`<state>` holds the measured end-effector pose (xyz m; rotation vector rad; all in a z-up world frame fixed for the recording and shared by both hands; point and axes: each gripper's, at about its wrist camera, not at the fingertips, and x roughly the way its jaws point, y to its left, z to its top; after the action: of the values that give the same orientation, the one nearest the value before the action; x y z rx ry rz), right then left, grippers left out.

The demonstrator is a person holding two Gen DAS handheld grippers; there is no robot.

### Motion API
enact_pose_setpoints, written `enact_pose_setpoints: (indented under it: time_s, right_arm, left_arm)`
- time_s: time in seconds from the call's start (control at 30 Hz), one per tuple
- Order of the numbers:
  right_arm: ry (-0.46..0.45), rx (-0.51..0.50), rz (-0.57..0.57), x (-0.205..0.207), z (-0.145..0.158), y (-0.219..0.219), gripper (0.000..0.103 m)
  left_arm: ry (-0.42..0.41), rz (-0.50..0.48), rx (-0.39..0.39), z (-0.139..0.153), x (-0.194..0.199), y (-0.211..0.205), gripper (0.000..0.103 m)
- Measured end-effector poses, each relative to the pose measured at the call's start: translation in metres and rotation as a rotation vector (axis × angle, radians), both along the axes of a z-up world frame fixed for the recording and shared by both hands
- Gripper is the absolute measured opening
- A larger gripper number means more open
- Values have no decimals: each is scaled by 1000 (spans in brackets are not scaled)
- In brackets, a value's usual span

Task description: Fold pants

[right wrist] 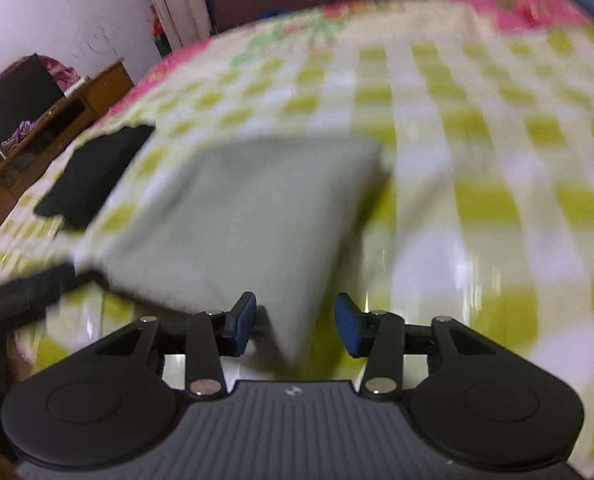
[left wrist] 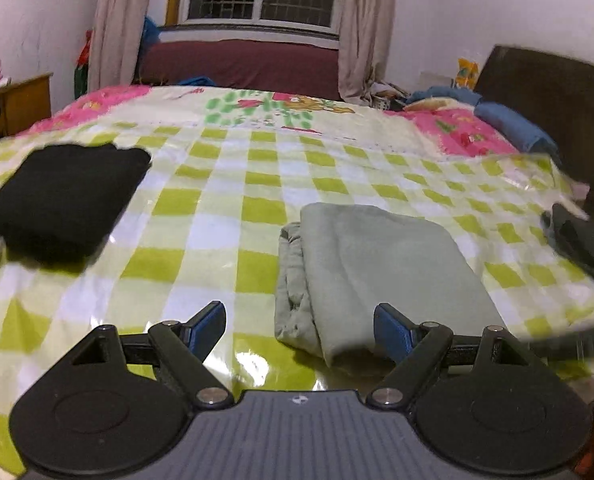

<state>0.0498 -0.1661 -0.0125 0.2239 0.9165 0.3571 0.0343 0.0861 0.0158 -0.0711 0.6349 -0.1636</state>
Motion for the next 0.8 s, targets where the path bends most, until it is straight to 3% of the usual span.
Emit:
enact_pose_setpoints:
  time_s: [0.1, 0.23, 0.5, 0.63, 0.8]
  right_arm:
    - [86, 55, 39, -12, -21, 2, 46]
    - [26, 98, 77, -21, -8, 1, 46]
    - [-67, 251, -5, -6, 12, -32, 47]
    - [-169, 276, 11, -12, 15, -33, 47]
    - [-79, 241, 69, 2, -15, -15, 48]
  left_arm:
    - [0, -2, 125, 4, 8, -13, 94]
    - [-29, -28, 203, 17, 12, -22, 94]
    - [-76, -120, 308, 32, 33, -56, 95]
    - [12, -159, 321, 15, 52, -66, 95]
    - [125, -159, 333, -17, 61, -74, 95]
